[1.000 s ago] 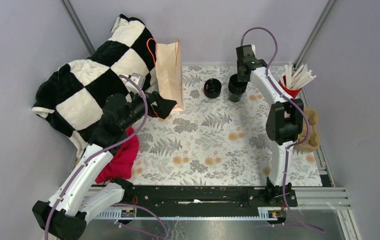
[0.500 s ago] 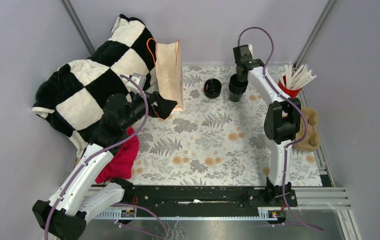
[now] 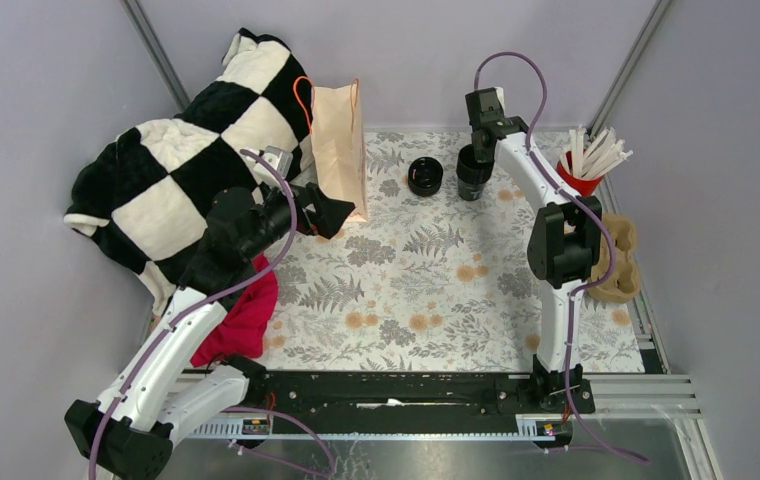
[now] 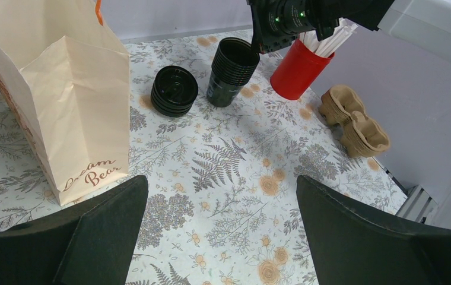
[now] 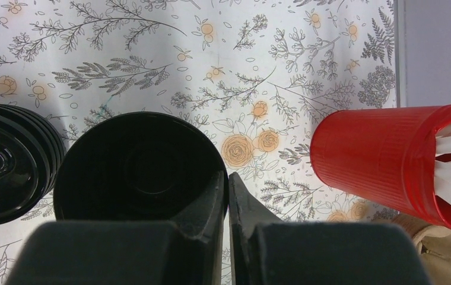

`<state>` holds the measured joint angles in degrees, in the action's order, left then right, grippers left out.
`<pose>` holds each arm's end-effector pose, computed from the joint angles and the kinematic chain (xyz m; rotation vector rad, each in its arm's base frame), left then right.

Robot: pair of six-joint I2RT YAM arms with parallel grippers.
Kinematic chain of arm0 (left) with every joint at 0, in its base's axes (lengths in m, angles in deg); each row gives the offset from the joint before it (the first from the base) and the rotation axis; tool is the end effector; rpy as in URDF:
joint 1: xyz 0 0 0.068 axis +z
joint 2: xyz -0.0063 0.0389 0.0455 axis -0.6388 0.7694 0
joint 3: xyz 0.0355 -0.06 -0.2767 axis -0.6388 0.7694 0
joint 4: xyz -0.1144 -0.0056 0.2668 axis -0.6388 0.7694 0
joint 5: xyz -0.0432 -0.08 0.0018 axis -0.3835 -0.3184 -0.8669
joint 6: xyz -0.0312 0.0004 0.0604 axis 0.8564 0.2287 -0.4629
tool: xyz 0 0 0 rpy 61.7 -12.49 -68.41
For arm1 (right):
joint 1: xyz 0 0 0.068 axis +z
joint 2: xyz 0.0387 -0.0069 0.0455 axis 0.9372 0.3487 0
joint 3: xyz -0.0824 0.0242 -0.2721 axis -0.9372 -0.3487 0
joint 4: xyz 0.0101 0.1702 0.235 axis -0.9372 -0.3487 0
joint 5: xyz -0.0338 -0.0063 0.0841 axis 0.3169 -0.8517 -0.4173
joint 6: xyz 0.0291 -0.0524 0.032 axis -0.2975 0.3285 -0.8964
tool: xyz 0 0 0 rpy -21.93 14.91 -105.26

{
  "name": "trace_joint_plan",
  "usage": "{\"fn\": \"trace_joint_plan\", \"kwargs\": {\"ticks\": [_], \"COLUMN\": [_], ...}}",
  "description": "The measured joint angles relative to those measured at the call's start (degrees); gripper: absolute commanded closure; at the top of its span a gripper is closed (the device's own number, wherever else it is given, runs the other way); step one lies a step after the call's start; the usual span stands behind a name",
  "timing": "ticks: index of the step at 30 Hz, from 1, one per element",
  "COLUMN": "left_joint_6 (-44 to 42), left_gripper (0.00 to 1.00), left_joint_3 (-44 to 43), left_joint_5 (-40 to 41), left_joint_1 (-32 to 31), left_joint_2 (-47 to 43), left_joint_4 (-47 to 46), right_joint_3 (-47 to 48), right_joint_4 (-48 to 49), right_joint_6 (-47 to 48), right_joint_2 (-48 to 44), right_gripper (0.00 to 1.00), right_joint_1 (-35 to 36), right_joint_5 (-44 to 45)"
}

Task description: Pack the takeout coffee

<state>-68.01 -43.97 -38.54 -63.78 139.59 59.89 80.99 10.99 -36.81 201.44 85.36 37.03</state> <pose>0.2211 -0.1161 0.3844 0.2915 1.7032 -0.8175 0.5234 0.1216 0.2781 -0.0383 2.2663 -0.3995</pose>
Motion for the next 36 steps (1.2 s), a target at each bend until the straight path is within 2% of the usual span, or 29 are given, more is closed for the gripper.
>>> {"fn": "trace_joint_plan", "kwargs": {"ticks": [6,16,36], "left_joint_6": [-0.02,0.0,0.0], "left_gripper": [0.01,0.01,0.01], "left_joint_3": [0.0,0.0,0.0], "left_joint_5": [-0.02,-0.17,-0.66], "left_joint_1": [0.0,0.0,-0.11], "left_joint_2": [0.0,0.0,0.7], "left_joint_4": [0.0,0.0,0.0], "right_joint_3": [0.37,-0.46,-3.26], "right_joint_4": [-0.09,0.09,0.15], "right_joint_6": [0.0,-0.31,-4.5], "right_joint_2": [0.0,-0.5,-8.52], "right_gripper": [1.0,1.0,1.0], "right_joint_1": [0.02,0.04,-0.83], "right_joint_5": [0.04,-0.24,-5.44]}}
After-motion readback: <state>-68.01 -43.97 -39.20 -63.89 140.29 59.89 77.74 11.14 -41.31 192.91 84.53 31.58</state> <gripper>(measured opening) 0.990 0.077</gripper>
